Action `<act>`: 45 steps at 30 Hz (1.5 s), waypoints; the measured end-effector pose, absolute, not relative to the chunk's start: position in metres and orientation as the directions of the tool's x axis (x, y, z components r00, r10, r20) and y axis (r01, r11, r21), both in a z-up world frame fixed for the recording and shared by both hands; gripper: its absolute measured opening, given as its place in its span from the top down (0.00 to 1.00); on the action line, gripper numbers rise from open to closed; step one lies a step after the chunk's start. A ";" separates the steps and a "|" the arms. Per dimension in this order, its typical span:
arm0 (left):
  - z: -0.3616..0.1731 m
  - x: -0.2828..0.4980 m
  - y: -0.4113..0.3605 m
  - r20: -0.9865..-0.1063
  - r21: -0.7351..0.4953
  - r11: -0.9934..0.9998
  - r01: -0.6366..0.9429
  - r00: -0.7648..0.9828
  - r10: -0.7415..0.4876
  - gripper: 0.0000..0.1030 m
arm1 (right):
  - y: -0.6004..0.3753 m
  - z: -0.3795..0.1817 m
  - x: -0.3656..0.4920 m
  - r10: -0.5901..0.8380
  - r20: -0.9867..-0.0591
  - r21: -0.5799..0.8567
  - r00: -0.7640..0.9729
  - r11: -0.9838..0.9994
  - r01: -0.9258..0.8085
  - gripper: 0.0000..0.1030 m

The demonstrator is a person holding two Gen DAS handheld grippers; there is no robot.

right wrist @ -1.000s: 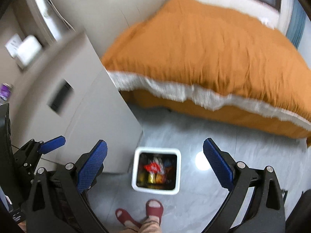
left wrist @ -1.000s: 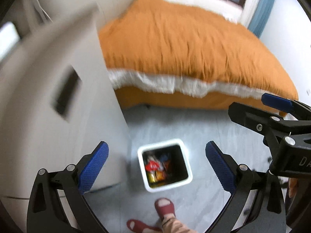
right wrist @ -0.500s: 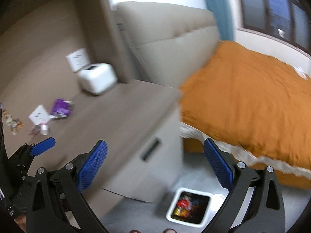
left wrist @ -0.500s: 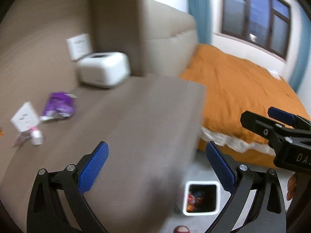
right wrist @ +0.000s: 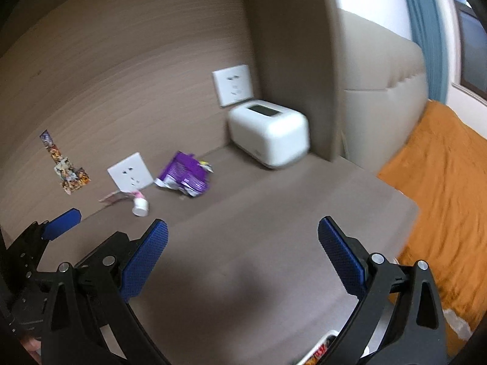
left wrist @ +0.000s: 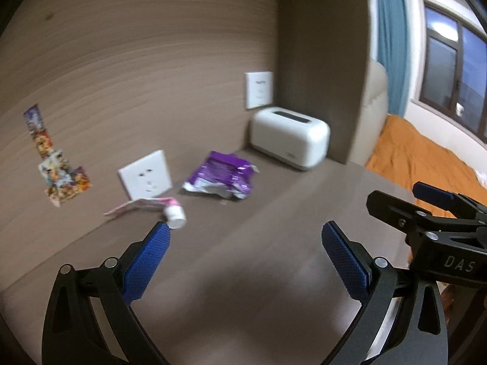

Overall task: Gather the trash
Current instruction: 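Move both open tools back to the desk toward the purple bag, then grasp the pink-and-white tube with the left tool while the right grasps the purple chip bag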

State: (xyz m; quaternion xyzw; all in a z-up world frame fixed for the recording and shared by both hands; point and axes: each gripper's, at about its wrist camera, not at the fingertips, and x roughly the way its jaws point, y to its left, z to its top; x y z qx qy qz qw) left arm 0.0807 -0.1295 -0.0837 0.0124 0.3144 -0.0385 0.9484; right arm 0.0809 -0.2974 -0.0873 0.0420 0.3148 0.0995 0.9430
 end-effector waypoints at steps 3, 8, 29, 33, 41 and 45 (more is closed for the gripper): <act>-0.084 0.086 -0.115 -0.602 0.000 0.999 0.043 0.798 -0.034 0.05 | -0.275 -0.089 0.095 0.245 -0.586 0.144 0.772 0.969 -0.199 0.05; -0.091 0.102 -0.088 -0.612 -0.011 1.000 -0.012 0.791 0.003 0.05 | -0.240 -0.094 0.119 0.276 -0.597 0.125 0.754 0.960 -0.252 0.05; -0.161 0.175 -0.031 -0.727 -0.007 0.990 -0.144 0.681 0.094 0.05 | -0.181 -0.154 0.211 0.278 -0.702 0.068 0.656 0.943 -0.327 0.05; -0.173 0.190 -0.022 -0.747 -0.027 0.988 -0.153 0.660 0.082 0.05 | -0.173 -0.172 0.237 0.268 -0.730 0.063 0.629 0.942 -0.329 0.05; -0.191 0.225 -0.014 -0.783 -0.094 0.985 -0.143 0.622 0.016 0.07 | -0.146 -0.193 0.278 0.233 -0.764 -0.014 0.601 0.926 -0.377 0.05; -0.199 0.240 -0.009 -0.794 -0.135 0.981 -0.138 0.608 -0.024 0.27 | -0.139 -0.198 0.293 0.224 -0.780 -0.028 0.584 0.921 -0.389 0.05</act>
